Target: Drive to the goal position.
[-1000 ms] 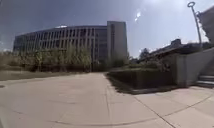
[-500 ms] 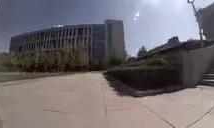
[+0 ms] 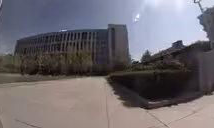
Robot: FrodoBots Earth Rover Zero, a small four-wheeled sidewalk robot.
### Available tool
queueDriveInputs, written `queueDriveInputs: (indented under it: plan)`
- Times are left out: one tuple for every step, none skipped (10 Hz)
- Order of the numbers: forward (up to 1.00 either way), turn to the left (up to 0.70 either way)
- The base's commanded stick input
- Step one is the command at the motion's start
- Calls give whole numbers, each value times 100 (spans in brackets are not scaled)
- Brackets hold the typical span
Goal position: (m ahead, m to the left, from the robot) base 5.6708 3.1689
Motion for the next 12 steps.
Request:
queueDriveInputs:
  plan:
    - [100, 8]
    - [100, 8]
    - [100, 8]
    - [100, 8]
    - [100, 8]
    - [100, 8]
    - [100, 8]
    - [100, 8]
    - [100, 8]
    - [100, -25]
    - [100, -32]
    - [100, -32]
